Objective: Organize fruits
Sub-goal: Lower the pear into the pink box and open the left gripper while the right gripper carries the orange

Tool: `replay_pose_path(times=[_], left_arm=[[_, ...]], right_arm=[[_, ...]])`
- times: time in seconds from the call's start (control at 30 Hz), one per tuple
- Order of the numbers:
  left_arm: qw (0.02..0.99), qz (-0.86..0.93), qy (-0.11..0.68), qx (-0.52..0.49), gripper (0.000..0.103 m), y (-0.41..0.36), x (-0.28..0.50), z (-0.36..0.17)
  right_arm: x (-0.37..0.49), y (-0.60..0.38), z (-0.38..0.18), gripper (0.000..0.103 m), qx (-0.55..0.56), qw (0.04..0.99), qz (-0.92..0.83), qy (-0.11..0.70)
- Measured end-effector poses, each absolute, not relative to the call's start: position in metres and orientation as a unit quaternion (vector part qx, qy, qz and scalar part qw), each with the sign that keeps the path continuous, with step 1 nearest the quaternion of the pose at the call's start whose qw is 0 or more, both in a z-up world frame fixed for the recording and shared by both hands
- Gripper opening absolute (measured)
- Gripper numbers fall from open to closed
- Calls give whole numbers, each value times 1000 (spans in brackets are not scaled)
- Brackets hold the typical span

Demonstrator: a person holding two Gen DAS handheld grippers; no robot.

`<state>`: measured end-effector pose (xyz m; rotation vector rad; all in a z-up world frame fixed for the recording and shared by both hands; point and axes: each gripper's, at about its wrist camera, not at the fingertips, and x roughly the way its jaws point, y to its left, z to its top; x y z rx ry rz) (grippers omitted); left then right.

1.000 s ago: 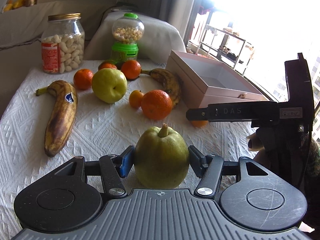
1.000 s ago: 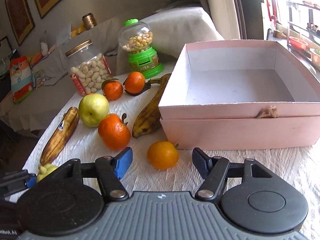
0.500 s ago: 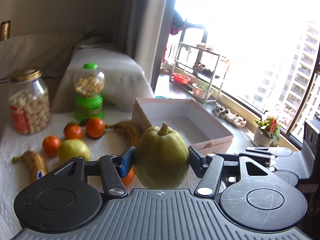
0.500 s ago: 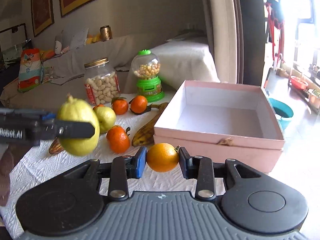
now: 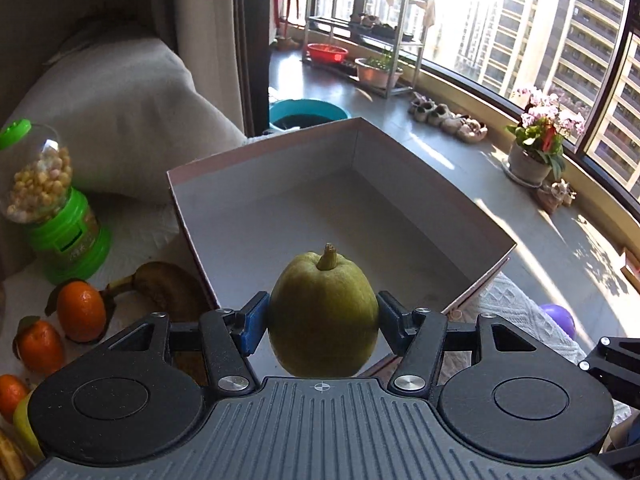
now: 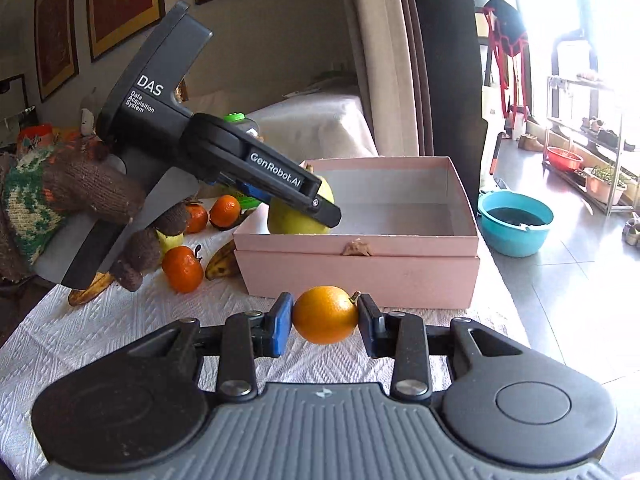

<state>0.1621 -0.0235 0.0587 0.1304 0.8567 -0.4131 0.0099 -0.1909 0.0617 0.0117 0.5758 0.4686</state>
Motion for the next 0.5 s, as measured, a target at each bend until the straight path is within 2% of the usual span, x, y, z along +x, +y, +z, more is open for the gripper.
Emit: replay_pose_path(times=[0.27, 0.5], left_arm=[[885, -172, 415, 125, 64, -41, 162, 56], [865, -179, 453, 122, 64, -38, 166, 60]], right_arm=[[19, -191, 43, 34, 20, 923, 240, 301], [19, -191, 38, 34, 8, 923, 234, 307]])
